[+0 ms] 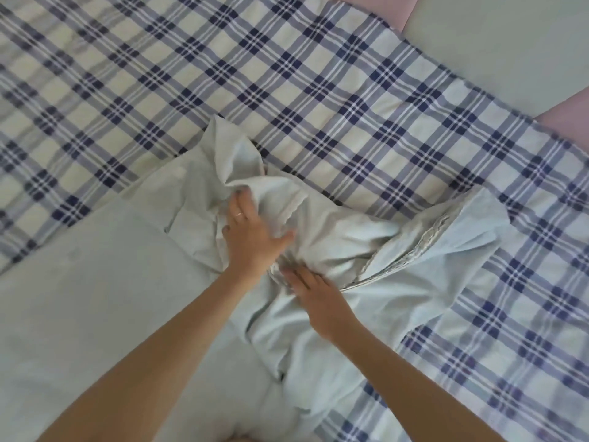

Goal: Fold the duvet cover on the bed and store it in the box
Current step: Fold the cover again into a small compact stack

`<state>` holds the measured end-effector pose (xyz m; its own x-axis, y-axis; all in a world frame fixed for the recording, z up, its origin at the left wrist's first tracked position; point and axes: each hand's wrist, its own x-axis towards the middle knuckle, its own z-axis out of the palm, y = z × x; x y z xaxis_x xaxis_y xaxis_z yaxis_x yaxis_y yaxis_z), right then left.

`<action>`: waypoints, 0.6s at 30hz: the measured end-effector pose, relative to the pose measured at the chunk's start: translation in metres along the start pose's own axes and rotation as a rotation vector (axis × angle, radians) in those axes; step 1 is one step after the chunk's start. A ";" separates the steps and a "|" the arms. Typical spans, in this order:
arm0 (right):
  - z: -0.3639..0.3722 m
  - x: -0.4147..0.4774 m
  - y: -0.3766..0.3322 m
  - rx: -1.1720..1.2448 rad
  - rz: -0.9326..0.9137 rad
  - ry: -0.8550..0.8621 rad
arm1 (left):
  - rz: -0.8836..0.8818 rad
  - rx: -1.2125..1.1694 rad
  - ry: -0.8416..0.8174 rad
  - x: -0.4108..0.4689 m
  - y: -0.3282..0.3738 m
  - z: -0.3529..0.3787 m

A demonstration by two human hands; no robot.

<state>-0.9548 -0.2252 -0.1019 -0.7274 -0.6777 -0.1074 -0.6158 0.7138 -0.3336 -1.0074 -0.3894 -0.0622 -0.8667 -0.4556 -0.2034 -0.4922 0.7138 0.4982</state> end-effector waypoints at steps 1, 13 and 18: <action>-0.006 0.001 0.000 0.112 0.066 0.038 | 0.024 0.120 -0.035 0.005 0.010 0.006; -0.031 -0.014 0.021 0.389 0.340 -0.068 | -0.522 -0.975 0.397 -0.018 -0.031 -0.002; -0.040 -0.011 0.019 0.754 0.540 -0.094 | -0.623 -1.153 0.428 -0.064 -0.081 -0.012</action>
<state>-0.9702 -0.1974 -0.0699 -0.8101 -0.3221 -0.4900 0.1826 0.6554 -0.7329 -0.9109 -0.4242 -0.0788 -0.3342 -0.8110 -0.4803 -0.2583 -0.4113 0.8742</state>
